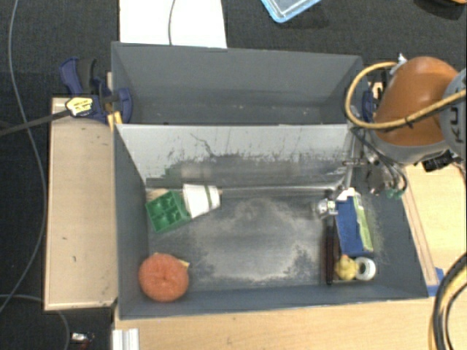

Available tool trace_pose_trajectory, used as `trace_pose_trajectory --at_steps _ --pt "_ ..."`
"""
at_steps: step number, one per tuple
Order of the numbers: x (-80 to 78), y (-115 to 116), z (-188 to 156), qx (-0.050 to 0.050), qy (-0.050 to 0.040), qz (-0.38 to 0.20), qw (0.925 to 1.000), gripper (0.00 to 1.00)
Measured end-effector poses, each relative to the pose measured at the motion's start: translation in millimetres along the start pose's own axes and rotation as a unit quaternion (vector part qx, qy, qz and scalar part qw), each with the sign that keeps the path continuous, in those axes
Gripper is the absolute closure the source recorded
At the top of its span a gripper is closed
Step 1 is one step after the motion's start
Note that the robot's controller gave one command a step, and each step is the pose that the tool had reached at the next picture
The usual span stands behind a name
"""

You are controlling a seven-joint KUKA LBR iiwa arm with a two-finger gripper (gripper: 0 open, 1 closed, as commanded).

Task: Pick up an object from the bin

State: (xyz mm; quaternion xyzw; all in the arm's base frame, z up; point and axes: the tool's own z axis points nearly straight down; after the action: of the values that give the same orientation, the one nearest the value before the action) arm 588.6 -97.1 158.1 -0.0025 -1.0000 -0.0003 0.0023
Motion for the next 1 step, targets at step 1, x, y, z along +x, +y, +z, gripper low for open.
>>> trace_pose_trajectory --at_steps 1 --pt "-1.8 0.4 -4.5 0.001 -0.0039 -0.001 1.0000 0.00"
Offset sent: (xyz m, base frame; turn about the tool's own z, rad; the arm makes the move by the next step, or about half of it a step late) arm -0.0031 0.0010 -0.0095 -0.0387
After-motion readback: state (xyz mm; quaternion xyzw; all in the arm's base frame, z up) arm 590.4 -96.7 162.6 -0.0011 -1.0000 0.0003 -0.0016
